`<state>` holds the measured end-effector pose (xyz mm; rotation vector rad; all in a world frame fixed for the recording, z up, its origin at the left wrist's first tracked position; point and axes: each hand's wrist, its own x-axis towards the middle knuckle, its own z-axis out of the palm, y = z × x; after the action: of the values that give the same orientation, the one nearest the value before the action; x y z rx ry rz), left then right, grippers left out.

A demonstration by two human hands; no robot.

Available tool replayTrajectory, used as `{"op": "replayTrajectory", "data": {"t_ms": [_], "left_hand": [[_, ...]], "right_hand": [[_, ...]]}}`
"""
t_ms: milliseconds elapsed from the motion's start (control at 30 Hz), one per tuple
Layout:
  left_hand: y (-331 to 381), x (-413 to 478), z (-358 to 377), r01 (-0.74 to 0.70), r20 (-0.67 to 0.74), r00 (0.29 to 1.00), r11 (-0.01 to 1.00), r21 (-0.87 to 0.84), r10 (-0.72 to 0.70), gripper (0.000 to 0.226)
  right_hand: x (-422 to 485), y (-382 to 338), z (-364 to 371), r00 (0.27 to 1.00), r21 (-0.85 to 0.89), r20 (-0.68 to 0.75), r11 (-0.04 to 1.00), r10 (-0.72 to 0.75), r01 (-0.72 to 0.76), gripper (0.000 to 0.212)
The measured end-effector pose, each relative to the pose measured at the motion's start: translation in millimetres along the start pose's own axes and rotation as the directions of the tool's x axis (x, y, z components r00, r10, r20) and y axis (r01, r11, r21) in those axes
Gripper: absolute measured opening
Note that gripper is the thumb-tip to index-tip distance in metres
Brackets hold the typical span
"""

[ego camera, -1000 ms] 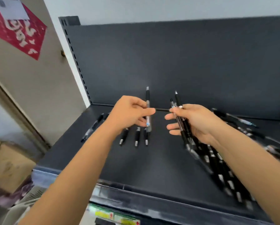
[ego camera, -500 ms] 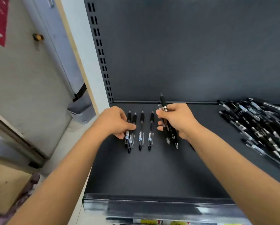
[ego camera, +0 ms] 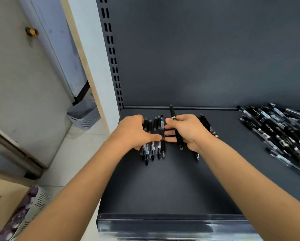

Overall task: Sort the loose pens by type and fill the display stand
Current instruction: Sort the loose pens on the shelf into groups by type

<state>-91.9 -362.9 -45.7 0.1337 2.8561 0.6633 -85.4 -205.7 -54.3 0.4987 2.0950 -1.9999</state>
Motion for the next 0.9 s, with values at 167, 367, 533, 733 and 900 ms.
{"op": "replayTrajectory", "data": {"t_ms": [167,367,533,733,900], "left_hand": [[-2.9,2.9,-4.0,0.0,0.016,1.0,0.999,0.046,0.0,0.072],[26.3,-0.2,0.3,-0.169,-0.165,0.97,0.982,0.081,0.18,0.064],[78.1,-2.3,27.8,-0.289,-0.019,0.957,0.957,-0.02,0.289,0.045],[110.1,4.0,51.5,-0.24,0.149,0.957,0.968,-0.069,0.248,0.021],[117.6,3.2,53.8,-0.217,0.165,0.962,0.976,-0.033,0.219,0.021]], "right_hand": [[-5.9,-1.4,-10.9,0.999,-0.023,-0.018,0.999,-0.043,0.042,0.011],[-24.7,-10.7,-63.3,0.991,-0.088,-0.075,0.991,-0.108,0.102,0.007],[-27.5,-0.1,-101.0,0.924,-0.543,-0.252,0.832,-0.287,0.11,0.027],[-27.0,10.8,-106.5,0.91,-0.649,-0.179,0.74,-0.374,0.176,0.023],[-41.8,17.1,-140.0,0.811,-0.807,-0.169,0.551,-0.56,0.212,0.016]]}}
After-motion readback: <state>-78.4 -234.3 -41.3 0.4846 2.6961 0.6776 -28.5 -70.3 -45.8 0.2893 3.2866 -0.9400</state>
